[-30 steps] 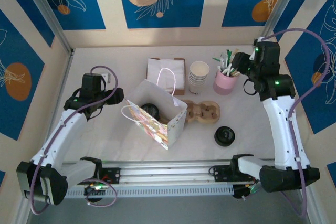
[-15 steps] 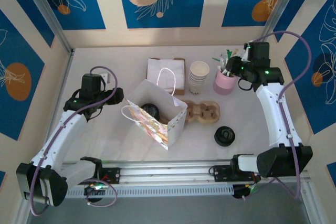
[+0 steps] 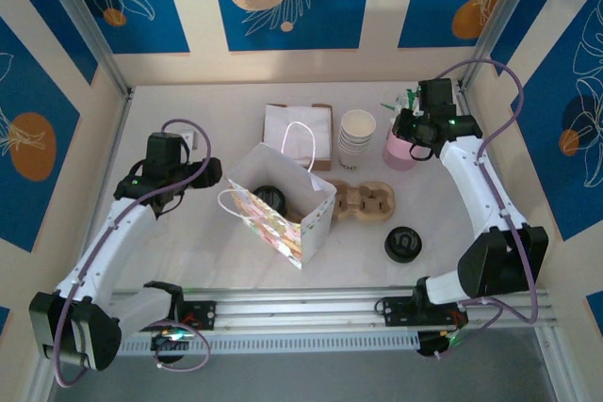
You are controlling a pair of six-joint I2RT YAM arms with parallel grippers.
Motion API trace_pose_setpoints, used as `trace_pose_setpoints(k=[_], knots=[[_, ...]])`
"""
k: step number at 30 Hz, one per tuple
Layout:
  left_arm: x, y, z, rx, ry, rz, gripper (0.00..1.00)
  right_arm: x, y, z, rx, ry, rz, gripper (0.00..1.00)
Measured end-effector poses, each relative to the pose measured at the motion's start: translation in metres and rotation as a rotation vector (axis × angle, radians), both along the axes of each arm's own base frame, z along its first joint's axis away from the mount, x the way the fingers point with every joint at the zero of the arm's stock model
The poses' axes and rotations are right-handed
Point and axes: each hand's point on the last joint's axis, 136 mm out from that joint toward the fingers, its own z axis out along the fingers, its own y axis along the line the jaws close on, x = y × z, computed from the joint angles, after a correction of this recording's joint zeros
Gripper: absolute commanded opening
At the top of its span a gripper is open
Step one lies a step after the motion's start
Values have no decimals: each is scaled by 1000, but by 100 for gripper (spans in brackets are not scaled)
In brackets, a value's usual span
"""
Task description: Pack the takeout coffee
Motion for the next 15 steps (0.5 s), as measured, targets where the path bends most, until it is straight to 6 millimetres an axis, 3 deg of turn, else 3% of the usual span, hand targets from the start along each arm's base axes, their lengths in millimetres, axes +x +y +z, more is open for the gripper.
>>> trace_pose_setpoints(k=[15], knots=[[0, 0, -1, 0, 2, 0, 72, 18, -10, -15, 31, 5, -105, 33]])
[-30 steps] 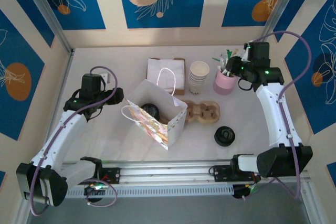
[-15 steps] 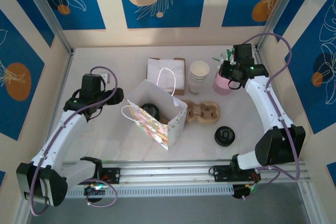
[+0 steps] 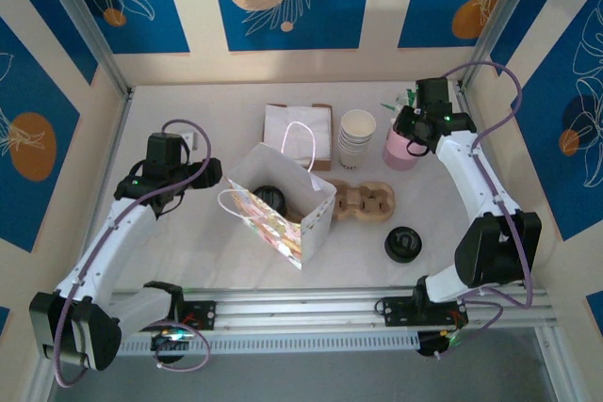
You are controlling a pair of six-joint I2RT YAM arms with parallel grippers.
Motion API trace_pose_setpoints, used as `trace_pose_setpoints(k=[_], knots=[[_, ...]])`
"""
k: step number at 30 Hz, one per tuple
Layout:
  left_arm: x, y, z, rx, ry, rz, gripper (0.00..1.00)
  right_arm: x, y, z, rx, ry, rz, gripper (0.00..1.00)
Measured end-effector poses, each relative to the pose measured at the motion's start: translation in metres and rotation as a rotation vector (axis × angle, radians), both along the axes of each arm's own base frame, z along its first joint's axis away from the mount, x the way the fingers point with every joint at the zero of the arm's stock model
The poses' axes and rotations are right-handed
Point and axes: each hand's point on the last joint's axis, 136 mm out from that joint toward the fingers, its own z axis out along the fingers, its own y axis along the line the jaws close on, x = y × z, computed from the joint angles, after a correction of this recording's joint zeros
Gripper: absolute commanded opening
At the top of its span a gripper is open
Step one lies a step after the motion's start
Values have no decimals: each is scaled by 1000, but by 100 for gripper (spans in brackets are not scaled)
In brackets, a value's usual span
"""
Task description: Pack the takeout coffee
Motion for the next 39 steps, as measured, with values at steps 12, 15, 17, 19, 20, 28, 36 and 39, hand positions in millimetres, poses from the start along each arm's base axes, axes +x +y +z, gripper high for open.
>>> trace_pose_setpoints(k=[12, 15, 17, 19, 20, 28, 36, 39], knots=[[0, 0, 0, 0, 0, 0, 72, 9, -1, -7, 25, -3, -37, 27], [0, 0, 0, 0, 0, 0, 72, 11, -1, -6, 28, -9, -42, 27], [0, 0, 0, 0, 0, 0, 72, 12, -2, -6, 28, -11, -47, 27], [0, 0, 0, 0, 0, 0, 72, 12, -3, -7, 31, -11, -54, 24], [0, 0, 0, 0, 0, 0, 72, 12, -3, -7, 34, -11, -60, 23], [0, 0, -1, 0, 2, 0, 72, 14, -10, -9, 52, -21, -95, 23], [0, -1, -1, -3, 5, -4, 72, 19, -7, -9, 67, -35, -87, 16], [0, -2, -2, -5, 7, -6, 72, 19, -6, -9, 69, -35, -84, 13]])
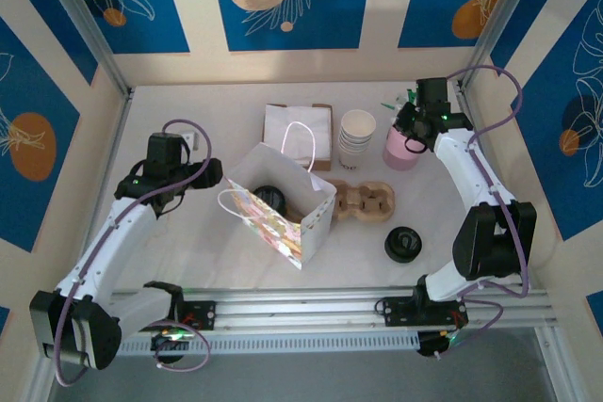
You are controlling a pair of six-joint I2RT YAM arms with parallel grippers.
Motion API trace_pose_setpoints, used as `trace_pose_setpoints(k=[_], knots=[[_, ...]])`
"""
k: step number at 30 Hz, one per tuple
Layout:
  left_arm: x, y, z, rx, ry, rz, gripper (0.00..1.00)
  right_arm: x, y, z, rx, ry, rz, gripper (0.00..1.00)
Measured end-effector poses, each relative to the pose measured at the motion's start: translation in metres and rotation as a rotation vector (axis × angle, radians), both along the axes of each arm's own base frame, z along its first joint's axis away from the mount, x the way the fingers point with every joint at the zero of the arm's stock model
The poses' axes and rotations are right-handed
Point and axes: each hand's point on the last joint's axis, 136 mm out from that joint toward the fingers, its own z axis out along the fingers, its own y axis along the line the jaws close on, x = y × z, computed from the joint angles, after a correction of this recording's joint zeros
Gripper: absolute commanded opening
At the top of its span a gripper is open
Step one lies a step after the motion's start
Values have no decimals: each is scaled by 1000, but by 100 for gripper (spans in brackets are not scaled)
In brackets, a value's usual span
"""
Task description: Pack the takeout coffee
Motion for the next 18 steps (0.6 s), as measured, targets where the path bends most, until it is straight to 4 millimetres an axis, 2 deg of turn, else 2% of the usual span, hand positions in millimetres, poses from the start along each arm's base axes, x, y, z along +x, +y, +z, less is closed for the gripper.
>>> trace_pose_setpoints(k=[9, 18], knots=[[0, -1, -2, -5, 6, -5, 72, -2, 3, 5, -32, -9, 36, 13], [0, -2, -2, -6, 7, -7, 72, -22, 6, 42, -83, -66, 99, 12]])
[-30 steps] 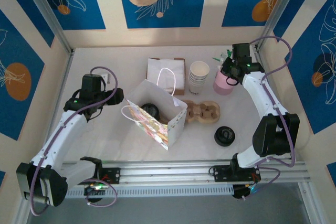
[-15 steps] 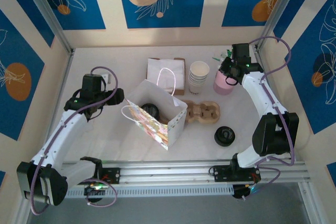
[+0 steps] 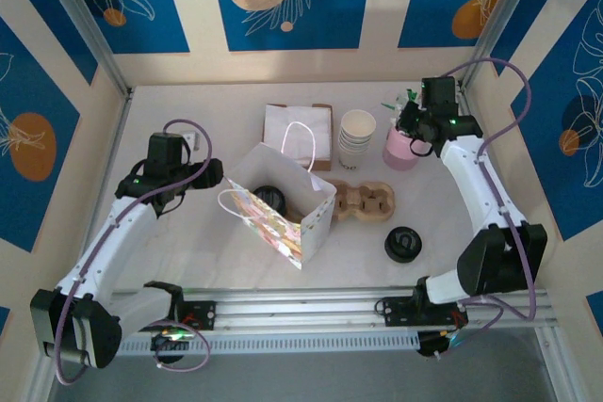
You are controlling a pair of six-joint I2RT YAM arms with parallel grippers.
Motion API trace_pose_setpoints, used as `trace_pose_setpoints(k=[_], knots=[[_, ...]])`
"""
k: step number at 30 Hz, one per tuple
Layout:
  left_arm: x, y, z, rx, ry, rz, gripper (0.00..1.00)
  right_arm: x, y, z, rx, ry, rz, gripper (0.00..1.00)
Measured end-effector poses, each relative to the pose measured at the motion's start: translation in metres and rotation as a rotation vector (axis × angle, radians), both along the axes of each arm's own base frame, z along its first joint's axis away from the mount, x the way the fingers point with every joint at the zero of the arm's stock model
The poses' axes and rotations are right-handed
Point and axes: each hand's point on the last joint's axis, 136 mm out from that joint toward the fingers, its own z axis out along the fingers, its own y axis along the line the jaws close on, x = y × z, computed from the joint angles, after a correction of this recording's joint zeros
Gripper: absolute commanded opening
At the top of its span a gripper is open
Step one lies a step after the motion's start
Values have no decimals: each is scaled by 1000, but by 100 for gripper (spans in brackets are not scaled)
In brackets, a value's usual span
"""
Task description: Pack the takeout coffee
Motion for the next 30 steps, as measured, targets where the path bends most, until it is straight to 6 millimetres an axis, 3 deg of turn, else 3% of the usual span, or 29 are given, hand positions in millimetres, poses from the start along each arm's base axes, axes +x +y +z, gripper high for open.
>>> trace_pose_setpoints(k=[7, 14, 22, 30], knots=[[0, 0, 0, 0, 0, 0, 73, -31, 3, 43, -18, -81, 46, 9], [0, 0, 0, 0, 0, 0, 73, -73, 6, 102, 3, -243, 84, 5], [0, 0, 0, 0, 0, 0, 73, -99, 8, 149, 2, -349, 118, 4], [0, 0, 0, 0, 0, 0, 73, -133, 32, 195, 67, -508, 266, 0]])
